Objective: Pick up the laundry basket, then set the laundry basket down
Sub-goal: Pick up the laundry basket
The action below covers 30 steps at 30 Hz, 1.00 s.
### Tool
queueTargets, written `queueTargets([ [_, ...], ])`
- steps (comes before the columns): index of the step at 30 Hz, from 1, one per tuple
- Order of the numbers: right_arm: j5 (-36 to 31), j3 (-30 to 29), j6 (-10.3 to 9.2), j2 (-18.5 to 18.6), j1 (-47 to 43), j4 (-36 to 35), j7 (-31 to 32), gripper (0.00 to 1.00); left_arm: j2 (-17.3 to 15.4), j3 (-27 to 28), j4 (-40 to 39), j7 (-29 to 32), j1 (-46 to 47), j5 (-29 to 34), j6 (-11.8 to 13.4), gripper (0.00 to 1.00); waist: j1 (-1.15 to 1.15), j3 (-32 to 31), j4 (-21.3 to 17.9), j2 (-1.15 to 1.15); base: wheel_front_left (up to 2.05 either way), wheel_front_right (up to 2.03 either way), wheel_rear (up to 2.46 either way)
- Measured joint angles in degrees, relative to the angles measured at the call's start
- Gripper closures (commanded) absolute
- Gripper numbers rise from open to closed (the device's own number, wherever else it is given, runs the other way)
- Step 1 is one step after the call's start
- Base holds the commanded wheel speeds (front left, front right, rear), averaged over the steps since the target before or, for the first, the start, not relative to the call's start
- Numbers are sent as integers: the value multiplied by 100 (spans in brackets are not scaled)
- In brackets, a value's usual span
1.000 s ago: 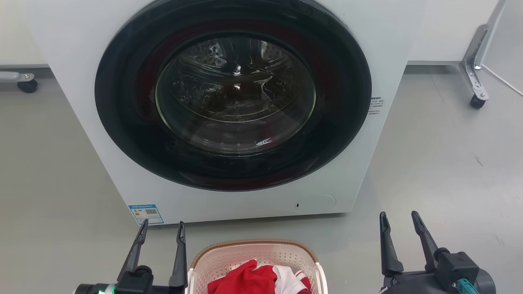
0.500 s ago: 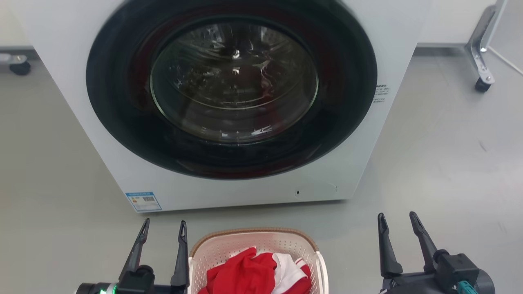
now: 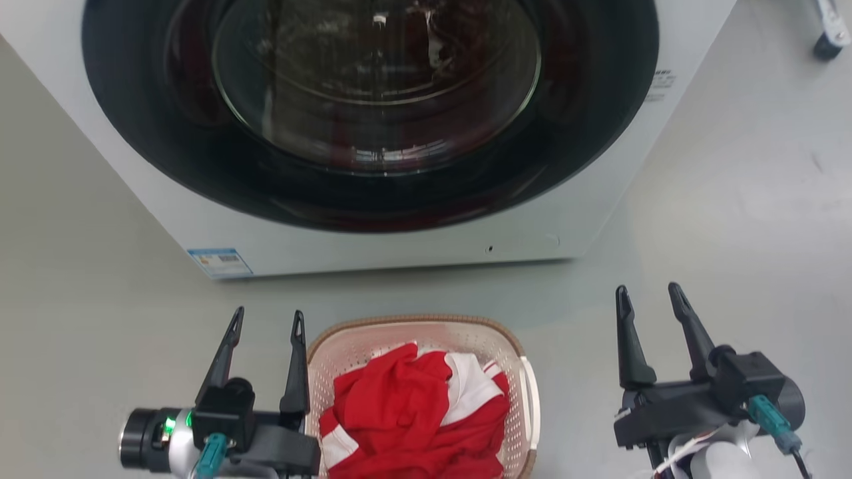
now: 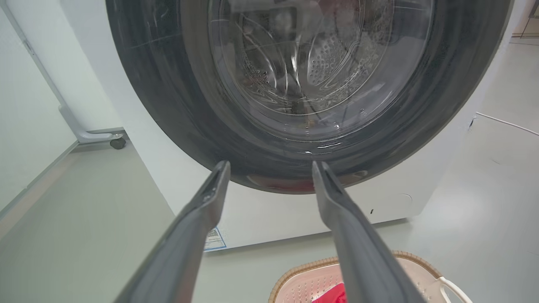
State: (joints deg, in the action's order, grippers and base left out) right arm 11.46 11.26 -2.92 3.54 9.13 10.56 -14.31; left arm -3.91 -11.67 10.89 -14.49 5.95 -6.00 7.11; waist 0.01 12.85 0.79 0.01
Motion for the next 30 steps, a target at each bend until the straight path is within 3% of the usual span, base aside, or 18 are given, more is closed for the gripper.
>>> queueTargets([
  [30, 101, -58, 141, 1, 1990, 1588, -38, 0, 152, -49, 1908, 0, 2173, -325, -58, 0, 0, 2527, 116, 1, 0, 0, 0],
])
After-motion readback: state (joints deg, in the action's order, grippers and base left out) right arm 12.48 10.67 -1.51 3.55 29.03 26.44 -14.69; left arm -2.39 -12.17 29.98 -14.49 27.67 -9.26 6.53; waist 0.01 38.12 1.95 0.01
